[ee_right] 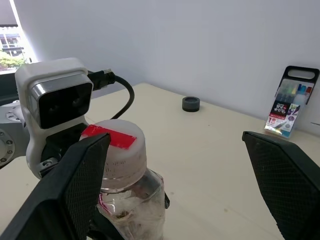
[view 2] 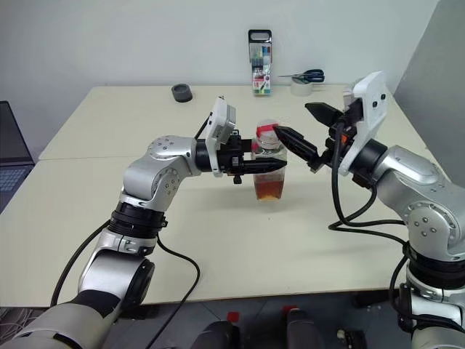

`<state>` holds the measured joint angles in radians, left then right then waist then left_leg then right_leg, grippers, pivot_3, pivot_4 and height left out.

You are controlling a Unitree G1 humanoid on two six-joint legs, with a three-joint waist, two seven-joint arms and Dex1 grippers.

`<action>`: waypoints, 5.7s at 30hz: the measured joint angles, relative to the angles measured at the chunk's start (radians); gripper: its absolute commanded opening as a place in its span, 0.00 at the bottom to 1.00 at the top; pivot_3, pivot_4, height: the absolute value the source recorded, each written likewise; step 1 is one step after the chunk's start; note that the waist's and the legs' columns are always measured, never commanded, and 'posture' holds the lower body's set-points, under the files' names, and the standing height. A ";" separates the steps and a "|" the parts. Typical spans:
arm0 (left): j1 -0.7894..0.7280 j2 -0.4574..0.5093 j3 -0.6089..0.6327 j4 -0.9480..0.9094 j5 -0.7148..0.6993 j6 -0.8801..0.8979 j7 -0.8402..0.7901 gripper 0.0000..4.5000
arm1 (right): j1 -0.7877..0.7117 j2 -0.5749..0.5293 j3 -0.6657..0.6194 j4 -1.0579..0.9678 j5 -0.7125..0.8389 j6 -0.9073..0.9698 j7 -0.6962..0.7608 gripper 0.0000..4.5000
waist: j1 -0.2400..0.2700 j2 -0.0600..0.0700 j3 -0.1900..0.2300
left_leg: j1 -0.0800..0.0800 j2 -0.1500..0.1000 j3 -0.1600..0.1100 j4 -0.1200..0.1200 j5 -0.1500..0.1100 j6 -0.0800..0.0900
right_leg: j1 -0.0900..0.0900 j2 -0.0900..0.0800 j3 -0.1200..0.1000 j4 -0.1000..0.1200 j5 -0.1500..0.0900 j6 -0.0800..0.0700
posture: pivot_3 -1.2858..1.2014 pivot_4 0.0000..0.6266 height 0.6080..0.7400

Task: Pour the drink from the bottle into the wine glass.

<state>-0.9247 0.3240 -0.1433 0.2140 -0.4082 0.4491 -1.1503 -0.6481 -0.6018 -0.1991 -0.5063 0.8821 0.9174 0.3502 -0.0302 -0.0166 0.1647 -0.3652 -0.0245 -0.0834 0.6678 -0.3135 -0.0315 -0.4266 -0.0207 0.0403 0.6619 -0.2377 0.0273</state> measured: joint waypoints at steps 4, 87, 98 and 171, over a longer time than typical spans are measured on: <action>-0.002 -0.002 0.000 0.000 0.000 -0.001 -0.001 0.42 | 0.000 0.013 -0.005 -0.001 0.054 0.018 -0.003 1.00 | 0.000 0.000 0.000 | 0.000 0.000 0.000 0.000 0.000 0.000 | 0.000 0.000 0.000 0.000 0.000 0.000 | 0.52 0.24 1.00; 0.002 -0.018 -0.008 -0.020 -0.006 -0.003 -0.002 0.42 | 0.507 0.226 -0.060 0.247 -0.511 -0.404 -0.268 0.39 | -0.005 0.000 0.000 | 0.003 0.001 0.003 -0.001 0.001 -0.003 | 0.001 0.002 0.003 0.002 -0.001 0.001 | 0.52 0.24 1.00; -0.011 -0.016 -0.008 -0.005 -0.004 -0.004 -0.019 0.42 | 0.470 0.392 -0.096 0.419 -0.551 -0.459 -0.390 0.61 | -0.002 0.001 -0.001 | 0.002 0.000 0.003 0.000 0.002 -0.003 | 0.002 0.001 0.002 0.001 -0.001 0.001 | 0.52 0.24 1.00; 0.247 0.002 0.405 0.317 0.232 -0.428 0.927 0.69 | -0.040 0.037 0.101 0.030 0.041 -0.034 0.152 1.00 | 0.004 -0.002 0.000 | 0.000 -0.001 -0.002 0.004 0.001 -0.002 | 0.001 -0.005 -0.002 0.001 0.000 0.001 | 0.52 0.24 1.00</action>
<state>-0.6780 0.3256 0.2619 0.5314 -0.1759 0.0207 -0.2232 -0.6880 -0.5651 -0.0984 -0.4766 0.9234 0.8833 0.5025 -0.0258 -0.0190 0.1647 -0.3656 -0.0255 -0.0858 0.6718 -0.3125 -0.0339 -0.4252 -0.0258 0.0384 0.6634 -0.2380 0.0285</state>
